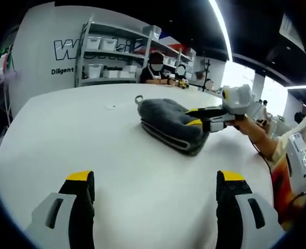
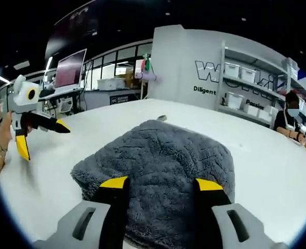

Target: Fold the towel on the table until its edges align and the towel forms a compact rectangular stack.

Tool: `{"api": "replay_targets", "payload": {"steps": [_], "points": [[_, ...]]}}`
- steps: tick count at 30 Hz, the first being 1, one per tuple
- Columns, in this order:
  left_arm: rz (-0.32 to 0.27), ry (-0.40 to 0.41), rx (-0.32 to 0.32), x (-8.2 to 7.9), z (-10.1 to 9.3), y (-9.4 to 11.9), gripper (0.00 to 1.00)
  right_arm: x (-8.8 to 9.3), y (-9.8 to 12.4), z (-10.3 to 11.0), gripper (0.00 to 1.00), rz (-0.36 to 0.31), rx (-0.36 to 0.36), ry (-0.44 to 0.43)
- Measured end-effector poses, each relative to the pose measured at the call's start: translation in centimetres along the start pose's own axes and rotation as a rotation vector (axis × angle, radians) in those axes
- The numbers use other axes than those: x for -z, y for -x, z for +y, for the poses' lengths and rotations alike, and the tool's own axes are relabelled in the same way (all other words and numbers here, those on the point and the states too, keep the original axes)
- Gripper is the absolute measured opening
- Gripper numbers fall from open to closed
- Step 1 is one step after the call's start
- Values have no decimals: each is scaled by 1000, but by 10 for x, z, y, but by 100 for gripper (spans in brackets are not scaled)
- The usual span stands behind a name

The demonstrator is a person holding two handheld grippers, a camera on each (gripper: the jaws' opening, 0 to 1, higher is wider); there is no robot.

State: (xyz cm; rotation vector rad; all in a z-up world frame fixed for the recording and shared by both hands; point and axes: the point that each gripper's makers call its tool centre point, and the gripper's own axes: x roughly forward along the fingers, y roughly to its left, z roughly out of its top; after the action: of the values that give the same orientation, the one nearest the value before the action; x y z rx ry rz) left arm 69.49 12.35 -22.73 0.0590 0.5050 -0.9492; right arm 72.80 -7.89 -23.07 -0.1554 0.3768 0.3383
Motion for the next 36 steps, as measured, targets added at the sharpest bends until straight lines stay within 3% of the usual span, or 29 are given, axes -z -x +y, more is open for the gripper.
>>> {"api": "replay_targets", "payload": {"steps": [5,8,13,16,20,26,31,36], "points": [[1,0,1,1,1,-1,96,-7,10,2,50,-26,-41,10],[1,1,-1,1,2,-1,96,-10,15,1,58,-39,-55,-3],[-3,1,3,1,1,-2,97,-20,28,5,87,-103,-83,36],[-5,-5,5,1,1,-3,97,-25,35,6,100,-123,-116,21],[1,-4,3,3,3,-4,97,-27,48,1,99,-137,-145,-9],[-14,-16,-2,2,6,-1,97,-29,68,-14,99,-169,-176,25],[-10,-27,0,2,5,3,98,-23,82,-33,99,-172,-226,5],[-25,-38,9,-2,5,6,98,-7,98,-54,99,-161,-254,49]]}}
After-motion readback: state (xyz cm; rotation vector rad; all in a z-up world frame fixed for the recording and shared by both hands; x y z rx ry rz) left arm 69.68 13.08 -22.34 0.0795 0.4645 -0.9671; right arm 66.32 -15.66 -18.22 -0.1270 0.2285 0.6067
